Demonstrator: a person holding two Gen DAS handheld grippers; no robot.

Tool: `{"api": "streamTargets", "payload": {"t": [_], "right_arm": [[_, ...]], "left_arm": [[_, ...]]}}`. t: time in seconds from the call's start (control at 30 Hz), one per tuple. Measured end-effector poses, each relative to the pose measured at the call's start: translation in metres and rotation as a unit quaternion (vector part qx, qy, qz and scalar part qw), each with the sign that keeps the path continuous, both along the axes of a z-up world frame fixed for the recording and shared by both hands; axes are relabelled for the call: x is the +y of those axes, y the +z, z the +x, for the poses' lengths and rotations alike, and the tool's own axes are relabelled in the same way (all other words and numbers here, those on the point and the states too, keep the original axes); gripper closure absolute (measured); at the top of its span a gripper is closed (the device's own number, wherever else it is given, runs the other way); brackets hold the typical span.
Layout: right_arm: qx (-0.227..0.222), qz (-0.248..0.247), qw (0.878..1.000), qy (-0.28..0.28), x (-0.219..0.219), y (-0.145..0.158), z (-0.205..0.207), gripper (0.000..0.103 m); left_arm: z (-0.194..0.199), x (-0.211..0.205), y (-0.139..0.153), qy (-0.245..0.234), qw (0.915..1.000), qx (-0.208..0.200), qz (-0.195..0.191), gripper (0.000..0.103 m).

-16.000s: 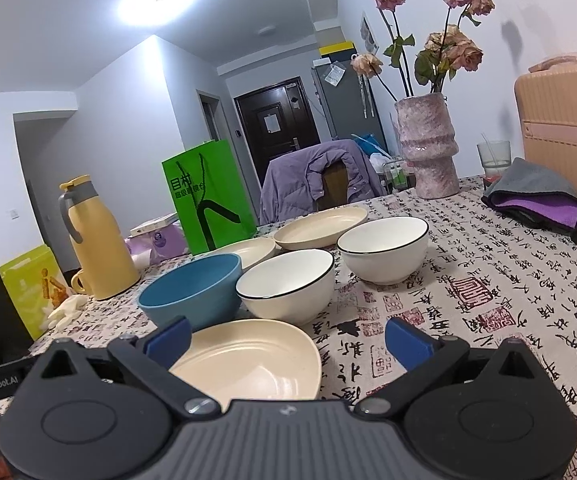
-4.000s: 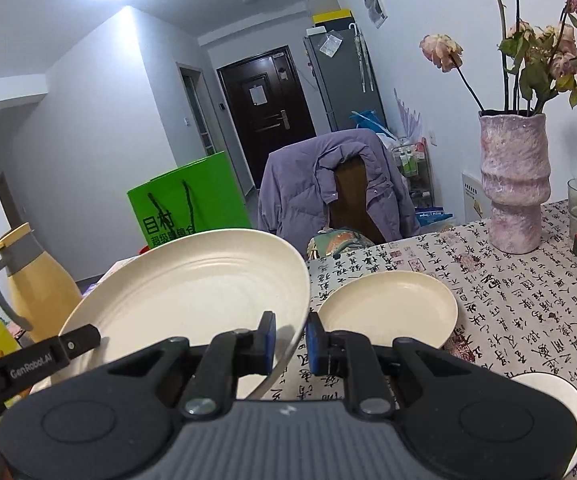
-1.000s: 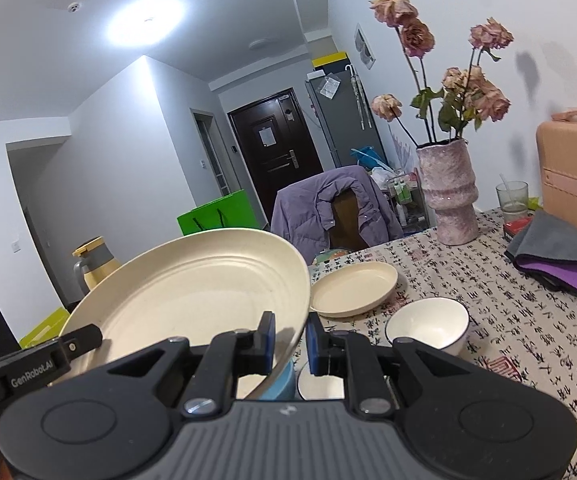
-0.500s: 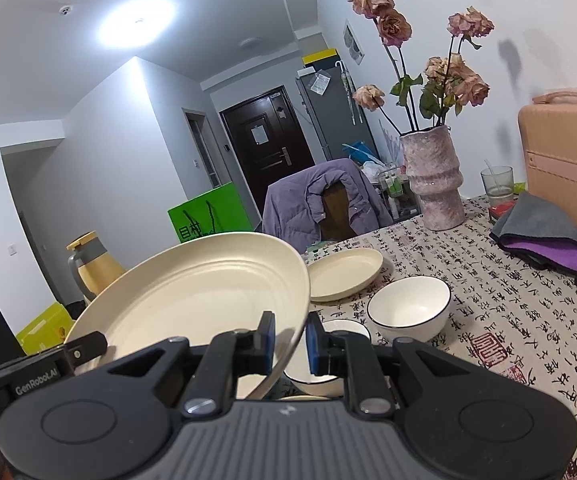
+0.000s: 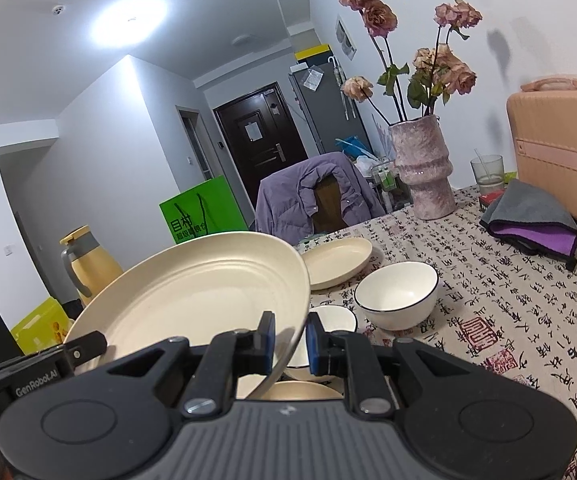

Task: Organize plates and bowls
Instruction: 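Carry both held cream plates toward the blue bowl and white bowls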

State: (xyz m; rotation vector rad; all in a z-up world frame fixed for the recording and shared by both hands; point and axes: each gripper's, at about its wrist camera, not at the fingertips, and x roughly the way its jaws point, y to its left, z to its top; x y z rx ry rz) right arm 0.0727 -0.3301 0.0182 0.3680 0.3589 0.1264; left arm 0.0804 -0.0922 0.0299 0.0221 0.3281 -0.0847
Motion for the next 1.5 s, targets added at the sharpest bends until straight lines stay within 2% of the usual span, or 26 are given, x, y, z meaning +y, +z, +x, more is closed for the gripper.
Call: {"api": "streamTargets", "payload": {"t": [1.5], "right_arm": [[0.026,0.002,1.000,0.000,-0.009,-0.029,-0.001,0.087]], "left_arm": [[0.003,-0.007,-0.034,-0.013,0.9993,0.033,0.006,0.086]]}}
